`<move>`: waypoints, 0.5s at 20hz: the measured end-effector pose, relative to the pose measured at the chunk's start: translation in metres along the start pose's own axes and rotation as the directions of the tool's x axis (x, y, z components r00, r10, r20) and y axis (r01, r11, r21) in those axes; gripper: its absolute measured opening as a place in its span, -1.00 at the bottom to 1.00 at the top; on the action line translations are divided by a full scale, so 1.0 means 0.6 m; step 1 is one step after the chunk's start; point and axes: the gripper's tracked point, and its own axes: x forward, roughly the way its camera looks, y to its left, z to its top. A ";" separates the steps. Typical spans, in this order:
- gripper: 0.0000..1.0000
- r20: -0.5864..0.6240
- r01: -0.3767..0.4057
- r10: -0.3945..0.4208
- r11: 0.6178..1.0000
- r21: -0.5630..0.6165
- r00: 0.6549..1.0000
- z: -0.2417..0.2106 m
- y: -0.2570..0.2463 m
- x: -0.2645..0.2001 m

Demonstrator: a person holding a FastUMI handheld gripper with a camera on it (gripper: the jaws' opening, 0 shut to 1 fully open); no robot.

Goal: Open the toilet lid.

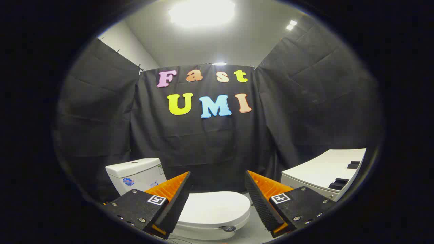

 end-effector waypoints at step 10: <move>0.92 -0.006 -0.013 0.013 1.000 -0.022 1.000 -0.005 -0.003 -0.007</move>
